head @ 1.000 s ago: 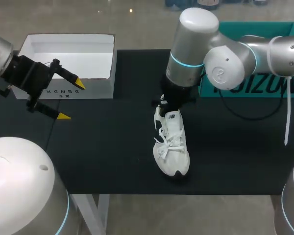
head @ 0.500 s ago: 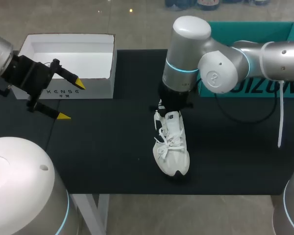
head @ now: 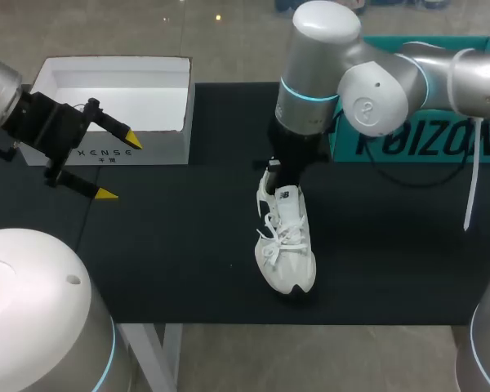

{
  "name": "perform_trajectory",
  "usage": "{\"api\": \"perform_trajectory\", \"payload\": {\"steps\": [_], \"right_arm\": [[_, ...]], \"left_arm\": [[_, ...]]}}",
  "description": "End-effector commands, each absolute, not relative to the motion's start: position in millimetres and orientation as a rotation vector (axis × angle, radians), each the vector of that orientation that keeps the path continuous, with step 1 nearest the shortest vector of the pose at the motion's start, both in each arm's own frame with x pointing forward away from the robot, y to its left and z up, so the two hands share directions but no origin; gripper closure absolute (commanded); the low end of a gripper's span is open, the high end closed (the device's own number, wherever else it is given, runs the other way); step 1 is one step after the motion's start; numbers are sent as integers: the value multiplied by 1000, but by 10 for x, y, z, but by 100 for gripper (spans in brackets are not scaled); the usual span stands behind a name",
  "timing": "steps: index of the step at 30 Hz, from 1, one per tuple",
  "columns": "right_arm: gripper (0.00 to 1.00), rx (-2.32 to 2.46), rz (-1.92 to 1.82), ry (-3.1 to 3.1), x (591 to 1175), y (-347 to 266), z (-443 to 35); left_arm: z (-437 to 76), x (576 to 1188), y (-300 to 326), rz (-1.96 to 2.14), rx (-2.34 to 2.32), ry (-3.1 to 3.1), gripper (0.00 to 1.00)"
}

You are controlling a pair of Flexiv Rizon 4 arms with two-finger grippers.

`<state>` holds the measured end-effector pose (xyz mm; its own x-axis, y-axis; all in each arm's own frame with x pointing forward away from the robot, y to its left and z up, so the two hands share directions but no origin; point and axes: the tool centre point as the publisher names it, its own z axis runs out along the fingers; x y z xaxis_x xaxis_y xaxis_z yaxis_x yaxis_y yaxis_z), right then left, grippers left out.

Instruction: Take the shoe out of the shoebox, open the shoe tongue, remove and reinsert the insole, then place the shoe into the shoebox

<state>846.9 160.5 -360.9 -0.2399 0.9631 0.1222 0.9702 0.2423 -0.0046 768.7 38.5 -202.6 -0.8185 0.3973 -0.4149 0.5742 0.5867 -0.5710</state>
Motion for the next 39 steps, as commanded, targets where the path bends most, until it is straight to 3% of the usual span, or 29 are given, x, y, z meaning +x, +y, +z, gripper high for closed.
{"api": "perform_trajectory", "payload": {"steps": [1,2,5,6,20,39], "right_arm": [[100,-1867,-74,-2397,8461,1629,-3637],[100,-1865,-67,-2391,8449,1633,-3653],[60,-1847,-58,-2380,8418,1662,-3695],[0,-1832,-53,-2381,8403,1685,-3709],[0,-1805,-40,-2348,8430,1686,-3806],[0,-1840,-202,-2428,8693,1631,-3284]], "left_arm": [[-2022,7680,386,-1050,804,2579,0],[-2022,7680,386,-1050,804,2579,0],[-2022,7680,386,-1050,804,2579,0],[-2022,7680,386,-1050,804,2579,0],[-2022,7680,386,-1050,804,2579,0],[-2022,7680,386,-1050,804,2579,0]]}}
